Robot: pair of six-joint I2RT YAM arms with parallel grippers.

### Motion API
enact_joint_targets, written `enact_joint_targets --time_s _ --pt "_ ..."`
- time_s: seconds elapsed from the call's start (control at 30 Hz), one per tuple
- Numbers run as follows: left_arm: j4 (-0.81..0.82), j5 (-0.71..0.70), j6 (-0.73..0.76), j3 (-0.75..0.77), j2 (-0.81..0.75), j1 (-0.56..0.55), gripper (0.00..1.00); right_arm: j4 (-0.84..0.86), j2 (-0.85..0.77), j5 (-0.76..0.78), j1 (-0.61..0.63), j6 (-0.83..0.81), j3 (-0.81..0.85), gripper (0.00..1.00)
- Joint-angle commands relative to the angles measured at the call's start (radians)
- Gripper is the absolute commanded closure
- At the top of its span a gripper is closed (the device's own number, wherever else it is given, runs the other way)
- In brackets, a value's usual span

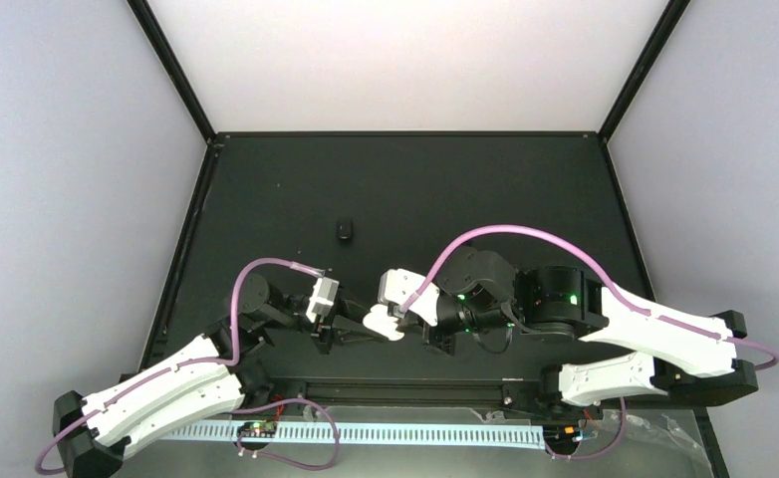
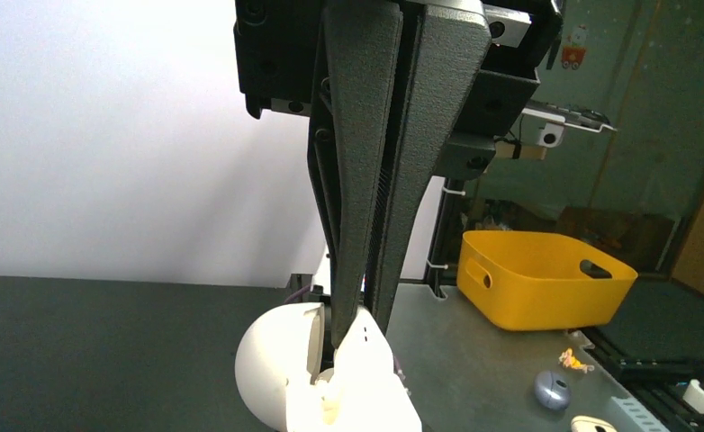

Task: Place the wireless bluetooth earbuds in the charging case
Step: Place the earbud in the charging case.

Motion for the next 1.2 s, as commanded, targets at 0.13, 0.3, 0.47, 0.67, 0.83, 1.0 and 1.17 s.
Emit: enact_joint_targets --time_s 0.13,0.3,0.47,0.67,0.83,1.0,1.17 --pt "0.097 -0.015 -0.033 0.040 -0.019 -0.002 0.98 0.020 0.012 0.048 0.016 0.032 -0.022 0.99" --pt "0.124 -0.016 -0.050 0.037 -0.019 -0.002 0.98 0.026 0.009 0.057 0.017 0.043 -0.032 0.99" --pt "0.181 -0.034 -0.071 0.026 -0.022 -0.003 0.98 0.005 0.015 0.053 0.021 0.053 -0.022 0.99" --pt "0.256 -0.046 -0.097 0.016 -0.003 -0.004 0.98 0.032 0.017 0.048 0.023 0.078 -0.028 0.99" --pt "0.279 -0.049 -0.105 0.006 0.001 -0.005 0.98 0.049 0.017 0.067 0.023 0.091 -0.025 0.99" --pt "0.263 -0.061 -0.099 -0.011 -0.023 -0.005 0.98 0.058 -0.002 0.088 0.023 0.104 -0.012 0.99" --pt "0.247 -0.072 -0.095 -0.019 -0.037 -0.005 0.98 0.062 -0.017 0.090 0.024 0.121 0.004 0.86"
